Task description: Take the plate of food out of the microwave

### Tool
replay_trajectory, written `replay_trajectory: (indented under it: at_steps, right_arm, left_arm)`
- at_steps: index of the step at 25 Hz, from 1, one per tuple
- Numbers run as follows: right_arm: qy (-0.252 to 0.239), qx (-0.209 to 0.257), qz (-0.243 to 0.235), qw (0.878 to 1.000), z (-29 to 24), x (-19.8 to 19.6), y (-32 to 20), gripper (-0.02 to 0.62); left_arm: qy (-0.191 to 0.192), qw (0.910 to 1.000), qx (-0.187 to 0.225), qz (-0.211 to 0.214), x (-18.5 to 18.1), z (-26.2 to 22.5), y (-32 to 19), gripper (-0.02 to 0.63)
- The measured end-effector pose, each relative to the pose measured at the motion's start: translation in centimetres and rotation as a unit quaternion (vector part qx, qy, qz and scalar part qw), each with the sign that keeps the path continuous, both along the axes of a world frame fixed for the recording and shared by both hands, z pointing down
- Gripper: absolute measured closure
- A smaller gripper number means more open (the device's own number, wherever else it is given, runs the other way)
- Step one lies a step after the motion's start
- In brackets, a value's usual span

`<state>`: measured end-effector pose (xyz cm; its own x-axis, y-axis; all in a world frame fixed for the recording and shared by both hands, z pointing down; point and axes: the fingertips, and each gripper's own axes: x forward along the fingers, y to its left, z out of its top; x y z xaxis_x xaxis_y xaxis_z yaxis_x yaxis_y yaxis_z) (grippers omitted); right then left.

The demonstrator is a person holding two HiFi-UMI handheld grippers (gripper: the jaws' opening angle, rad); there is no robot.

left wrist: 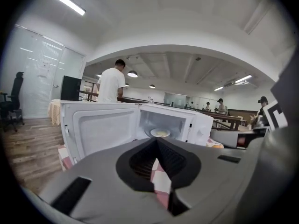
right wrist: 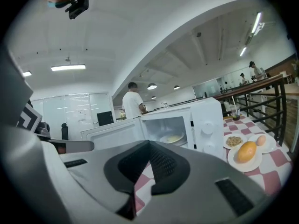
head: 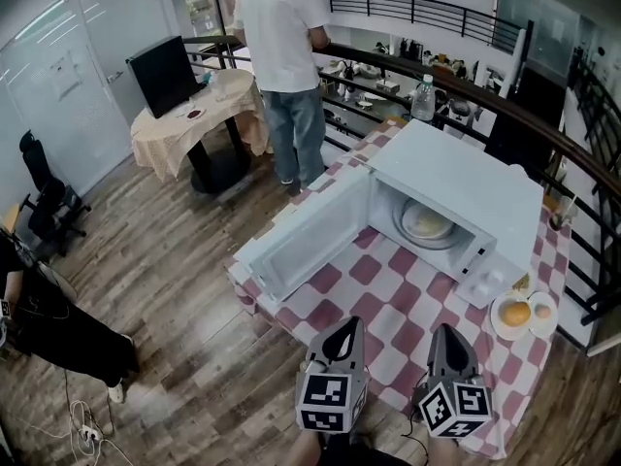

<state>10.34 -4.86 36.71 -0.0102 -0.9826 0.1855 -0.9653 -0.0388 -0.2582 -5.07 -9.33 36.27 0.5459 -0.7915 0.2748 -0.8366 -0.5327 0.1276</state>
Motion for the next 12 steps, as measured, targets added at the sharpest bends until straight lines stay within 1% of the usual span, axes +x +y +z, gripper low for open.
replay_trajectory:
  at_steps: [4,12]
  right_arm:
    - [-0.001,-0.006,0.015,1.0,0.3,0.3,-2.7,0.603]
    - [-0.009,-0.02,0.054,0.998,0.4,1.4,-7.1,0.603]
  left_arm:
    - [0.001,0.9999,-0.009,0.015,0.6,0.6,-3.1,0.594]
    - [0.001,0.9977,-0.025,0.063,2.9,1.0,-8.6,0.594]
